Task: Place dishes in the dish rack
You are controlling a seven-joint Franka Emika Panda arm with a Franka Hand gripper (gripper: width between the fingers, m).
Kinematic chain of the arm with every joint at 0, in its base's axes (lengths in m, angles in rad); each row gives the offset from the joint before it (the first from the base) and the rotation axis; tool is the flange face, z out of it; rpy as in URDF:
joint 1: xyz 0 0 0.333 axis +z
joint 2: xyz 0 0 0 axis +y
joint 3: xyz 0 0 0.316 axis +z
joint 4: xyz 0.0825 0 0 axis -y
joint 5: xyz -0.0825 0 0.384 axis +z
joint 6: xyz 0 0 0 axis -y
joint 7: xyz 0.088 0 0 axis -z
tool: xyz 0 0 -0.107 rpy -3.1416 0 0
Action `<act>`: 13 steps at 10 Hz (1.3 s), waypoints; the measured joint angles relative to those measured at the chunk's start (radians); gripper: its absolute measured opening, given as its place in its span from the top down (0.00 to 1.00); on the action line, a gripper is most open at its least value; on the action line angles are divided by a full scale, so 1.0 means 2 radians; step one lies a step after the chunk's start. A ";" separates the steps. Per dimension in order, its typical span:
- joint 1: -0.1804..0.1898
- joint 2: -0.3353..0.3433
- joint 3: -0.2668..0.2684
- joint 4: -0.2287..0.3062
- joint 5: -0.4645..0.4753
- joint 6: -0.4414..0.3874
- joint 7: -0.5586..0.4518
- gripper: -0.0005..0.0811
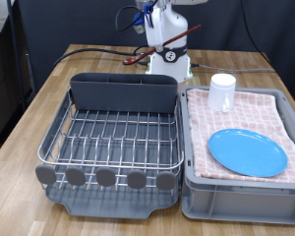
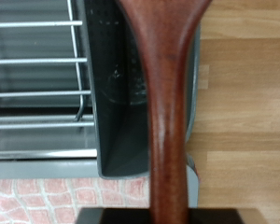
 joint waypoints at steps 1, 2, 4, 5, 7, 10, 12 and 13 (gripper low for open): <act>0.004 0.003 -0.011 -0.003 0.010 0.009 -0.012 0.89; 0.009 0.007 -0.023 -0.006 0.019 0.020 -0.026 0.89; 0.018 0.022 -0.045 -0.006 0.032 0.032 -0.050 0.89; 0.021 0.031 -0.055 -0.006 0.039 0.038 -0.060 0.89; 0.026 0.049 -0.073 -0.008 0.051 0.051 -0.079 0.89; 0.033 0.080 -0.091 -0.013 0.061 0.090 -0.096 0.89; 0.035 0.101 -0.098 -0.017 0.068 0.119 -0.106 0.89; 0.037 0.110 -0.103 -0.018 0.071 0.128 -0.112 0.89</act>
